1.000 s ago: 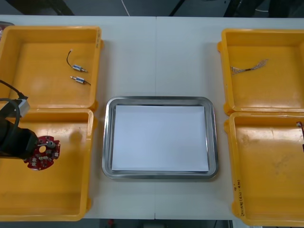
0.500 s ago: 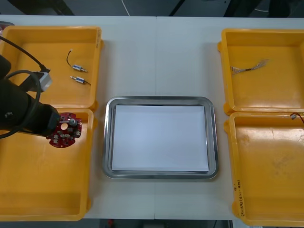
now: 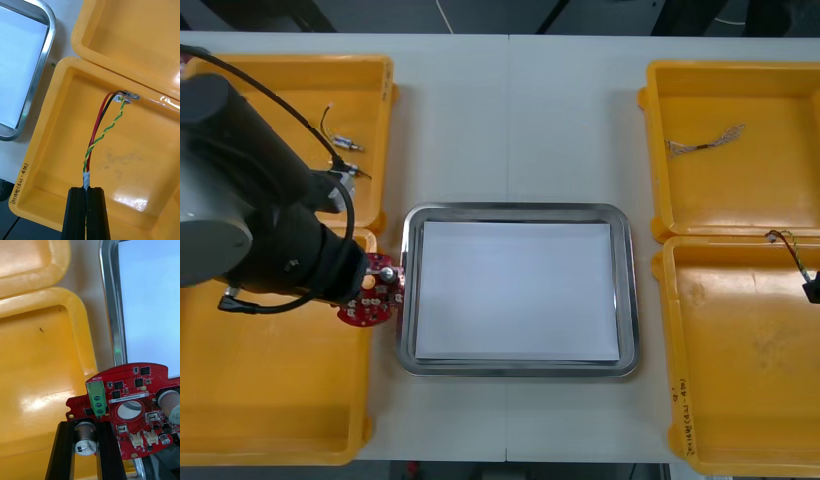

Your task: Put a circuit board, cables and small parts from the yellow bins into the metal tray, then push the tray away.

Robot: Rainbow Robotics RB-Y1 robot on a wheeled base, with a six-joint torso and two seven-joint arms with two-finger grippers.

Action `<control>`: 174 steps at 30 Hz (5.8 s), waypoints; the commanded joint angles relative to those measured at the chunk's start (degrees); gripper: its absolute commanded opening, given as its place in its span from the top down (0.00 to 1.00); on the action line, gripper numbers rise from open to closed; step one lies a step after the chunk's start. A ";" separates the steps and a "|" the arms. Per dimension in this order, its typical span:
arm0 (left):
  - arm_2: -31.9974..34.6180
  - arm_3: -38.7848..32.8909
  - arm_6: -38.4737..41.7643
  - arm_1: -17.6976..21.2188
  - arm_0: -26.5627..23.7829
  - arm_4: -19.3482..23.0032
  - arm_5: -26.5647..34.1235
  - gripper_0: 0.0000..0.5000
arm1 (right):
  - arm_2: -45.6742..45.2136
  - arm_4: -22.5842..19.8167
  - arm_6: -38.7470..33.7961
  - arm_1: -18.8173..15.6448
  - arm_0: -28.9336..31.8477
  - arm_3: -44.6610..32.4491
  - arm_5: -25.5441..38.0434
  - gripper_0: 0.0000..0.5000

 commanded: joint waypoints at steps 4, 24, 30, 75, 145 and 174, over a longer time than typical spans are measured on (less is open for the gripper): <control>-8.54 -0.51 4.00 -4.43 -4.23 -5.91 -3.75 1.00 | 1.19 -1.04 3.48 -1.98 -1.55 -1.64 0.19 1.00; -21.19 6.26 8.74 -7.33 -4.58 -13.29 -16.32 1.00 | 2.16 -1.39 4.10 -1.98 -2.25 -1.99 0.19 1.00; -23.57 9.07 9.27 -7.33 -4.49 -15.23 -19.13 1.00 | 2.16 -1.39 4.27 -1.98 -2.34 -1.99 0.19 1.00; -27.61 11.53 15.33 -7.24 -4.49 -17.16 -24.58 0.00 | 3.21 -1.48 4.27 -1.98 -4.10 -1.99 0.19 1.00; 10.89 55.30 1.89 -1.00 -26.73 -4.77 -15.18 0.00 | 63.07 26.29 29.76 18.15 -35.92 20.86 -3.46 1.00; 6.58 82.55 7.07 -12.69 -37.54 -12.50 -31.70 0.00 | 74.84 33.76 30.73 17.18 -35.04 29.82 -15.68 1.00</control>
